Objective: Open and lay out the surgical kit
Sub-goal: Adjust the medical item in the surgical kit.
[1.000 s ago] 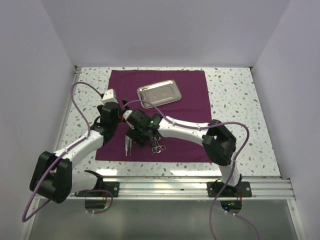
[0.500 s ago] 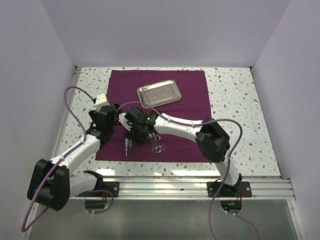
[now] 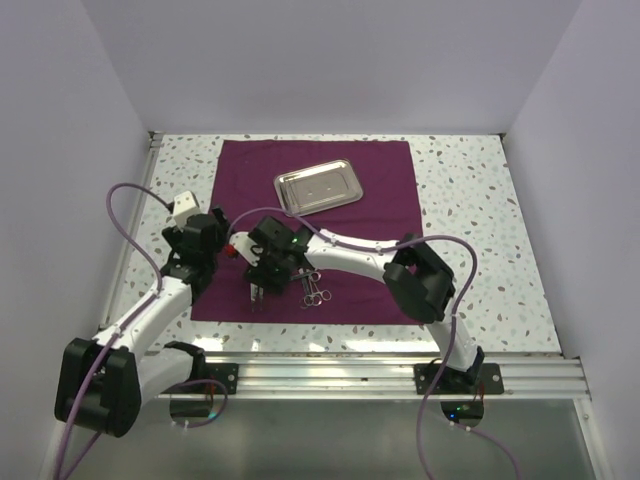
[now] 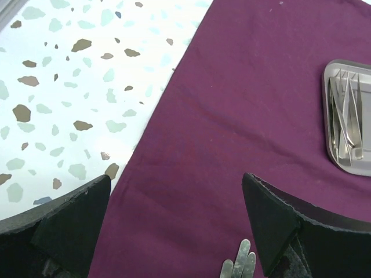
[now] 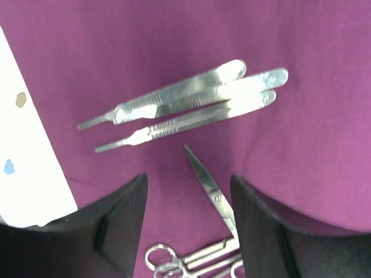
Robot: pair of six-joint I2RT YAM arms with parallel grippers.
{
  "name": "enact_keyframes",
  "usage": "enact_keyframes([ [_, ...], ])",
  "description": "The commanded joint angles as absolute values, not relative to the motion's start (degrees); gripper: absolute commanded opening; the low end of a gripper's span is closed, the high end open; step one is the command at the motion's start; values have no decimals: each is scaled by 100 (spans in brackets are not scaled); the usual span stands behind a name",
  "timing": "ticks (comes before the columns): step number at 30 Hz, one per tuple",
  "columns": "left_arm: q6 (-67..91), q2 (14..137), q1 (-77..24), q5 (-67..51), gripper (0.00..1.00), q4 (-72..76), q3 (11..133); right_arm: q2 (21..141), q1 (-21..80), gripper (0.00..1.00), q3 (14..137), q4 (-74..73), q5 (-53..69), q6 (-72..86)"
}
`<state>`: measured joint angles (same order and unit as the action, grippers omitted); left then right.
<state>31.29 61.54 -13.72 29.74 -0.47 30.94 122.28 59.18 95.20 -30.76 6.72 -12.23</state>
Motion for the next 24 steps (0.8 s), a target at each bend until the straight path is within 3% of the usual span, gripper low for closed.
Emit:
enact_keyframes([
  [1, 3401, 6152, -1038, 2479, 100, 422, 3243, 12314, 5238, 63, 9150, -3577, 79, -650],
  [11, 3419, 6355, -844, 2215, 100, 518, 3199, 12524, 5142, 63, 9220, -3788, 70, -738],
  [14, 3410, 6363, -835, 2180, 100, 536, 3199, 12568, 5150, 57, 9255, -3823, 158, -729],
  [20, 3410, 6363, -844, 2145, 100, 527, 3191, 12568, 5185, 17, 9360, -3894, 255, -712],
  [24, 3401, 6372, -835, 2110, 100, 536, 3182, 12498, 5229, 11, 9448, -4016, 89, -677],
])
